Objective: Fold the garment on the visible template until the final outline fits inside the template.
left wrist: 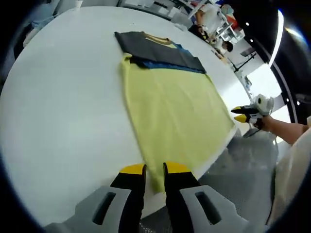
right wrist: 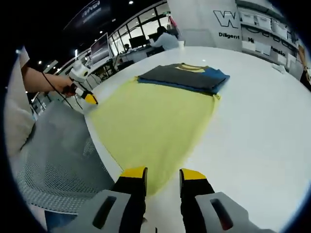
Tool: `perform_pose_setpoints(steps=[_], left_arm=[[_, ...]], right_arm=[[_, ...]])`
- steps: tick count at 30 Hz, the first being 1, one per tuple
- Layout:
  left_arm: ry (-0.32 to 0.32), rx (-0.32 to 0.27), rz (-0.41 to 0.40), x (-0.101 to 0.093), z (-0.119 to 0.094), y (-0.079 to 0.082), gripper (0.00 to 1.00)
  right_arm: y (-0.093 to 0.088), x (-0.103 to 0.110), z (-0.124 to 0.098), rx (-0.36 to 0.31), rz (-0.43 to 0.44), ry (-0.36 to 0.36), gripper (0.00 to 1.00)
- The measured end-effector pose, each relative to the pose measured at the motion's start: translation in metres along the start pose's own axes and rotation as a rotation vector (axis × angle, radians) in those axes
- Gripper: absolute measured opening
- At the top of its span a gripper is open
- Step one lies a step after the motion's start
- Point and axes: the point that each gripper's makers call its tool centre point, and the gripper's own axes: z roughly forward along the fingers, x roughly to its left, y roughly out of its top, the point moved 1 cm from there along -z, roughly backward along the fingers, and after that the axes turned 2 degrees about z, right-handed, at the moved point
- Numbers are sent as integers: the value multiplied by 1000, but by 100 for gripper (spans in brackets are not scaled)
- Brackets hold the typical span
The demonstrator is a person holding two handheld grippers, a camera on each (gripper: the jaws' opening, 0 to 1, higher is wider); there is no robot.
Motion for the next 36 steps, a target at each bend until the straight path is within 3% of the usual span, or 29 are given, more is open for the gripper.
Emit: perform_pose_setpoints(steps=[2,5,17,21,31,36], left_arm=[[-17,43,-5,-3,3,-10,14],[-16,58,-9,-5,4,-15,11],[11,60,-34,-6,9,-21,6],[15,54,-36,-6,6,-24,5],[-79,-10,-181,-17,-18,-22,4],[-134,-64,-253,-26,-33,-14,4]], right_arm=[[-6,1,0,22,-1,4,20],[-20,4,-1,79,6,1,18],[-24,8,3,96,64,5,1],[-27,7,2,107,86,13,0],[-22,15,-15,62,134,60,0],[-8,23,-30,-11,217,119,0]])
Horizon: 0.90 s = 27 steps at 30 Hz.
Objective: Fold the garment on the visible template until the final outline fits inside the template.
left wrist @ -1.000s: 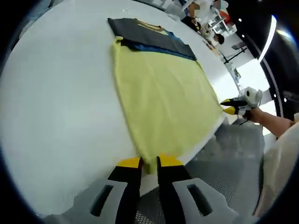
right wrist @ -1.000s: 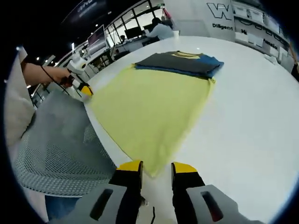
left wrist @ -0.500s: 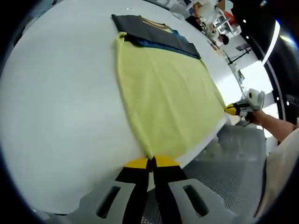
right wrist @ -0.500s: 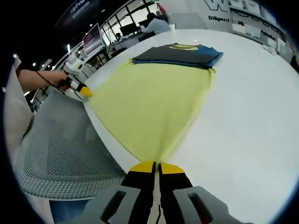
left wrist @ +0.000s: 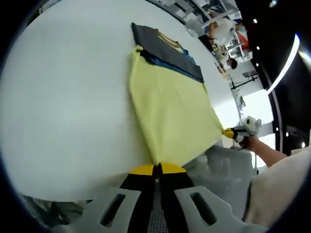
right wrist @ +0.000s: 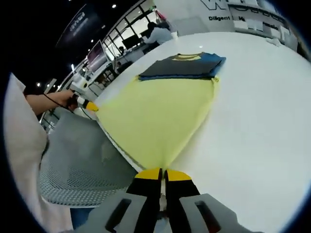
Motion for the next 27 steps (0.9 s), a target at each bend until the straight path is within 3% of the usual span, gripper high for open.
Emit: perform_pose_setpoints(steps=[7,13,21,27], left_arm=[[-63,-89,17,-24,-28,25,4],[-86,-172,52,-43,-48,56,4],[-93,-241,106,-60,-60,100,4],[-111,-300,97,-66,-63,139,4]], right_arm=[[31,13,-25,-123,41,36,0],[62,17,-34,-210,26,33,0],[123,12,-43,-377,114,43,0],[170,-2,-47,-476,177,51,0]])
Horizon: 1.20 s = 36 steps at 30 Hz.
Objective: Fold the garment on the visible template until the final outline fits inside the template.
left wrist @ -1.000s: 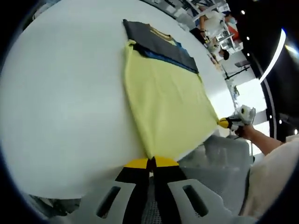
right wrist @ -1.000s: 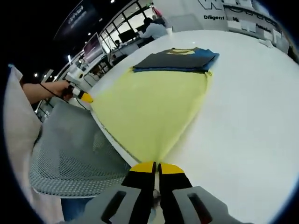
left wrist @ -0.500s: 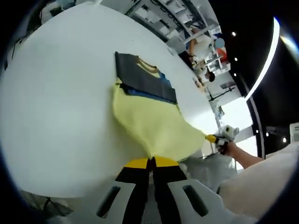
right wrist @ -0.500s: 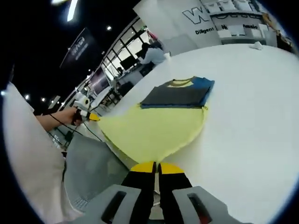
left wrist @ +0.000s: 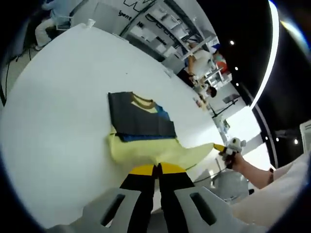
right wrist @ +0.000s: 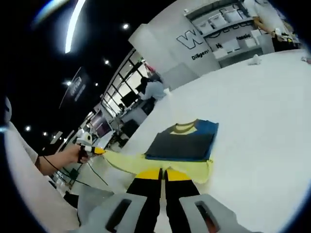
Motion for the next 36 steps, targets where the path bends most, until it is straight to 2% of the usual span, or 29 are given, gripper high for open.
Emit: perform_pose_setpoints(steps=[7,13,21,29,31,36], left_arm=[[-11,-67,-41,9,21,49,4],[1,-86,-51,23,43,85,4],[33,-77,-60,50,83,125,4],[70,-47,-95,81,121,149,4],[78,-45,-103,78,126,150,4],[111,-24,-131,103,145,154,4]], right_arm=[[42,-10,26,-72,24,-9,0],[73,-29,55,-111,38,-33,0],[96,-48,93,-132,46,-72,0],[108,-85,130,-122,71,-123,0],[109,-94,138,-117,78,-136,0],[107,-114,159,-86,93,-161,0]])
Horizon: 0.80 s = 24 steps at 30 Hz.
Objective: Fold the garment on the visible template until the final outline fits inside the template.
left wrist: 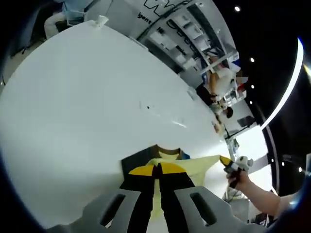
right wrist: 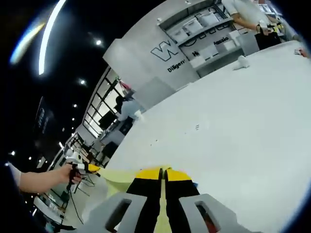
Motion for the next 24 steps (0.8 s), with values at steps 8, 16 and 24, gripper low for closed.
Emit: perform_pose_setpoints(steps=[8,16,24], left_arm=[[26,6,-49,24,24,10,4],[47,3,-92,42,42,14,4],[118,-99,-61,58,35,30,0]], right_arm=[[-1,-17,28,38,10,-38,0],[-7,-40,47,83,28,-115,0],[-8,-42,51,68,-26,-133,2]])
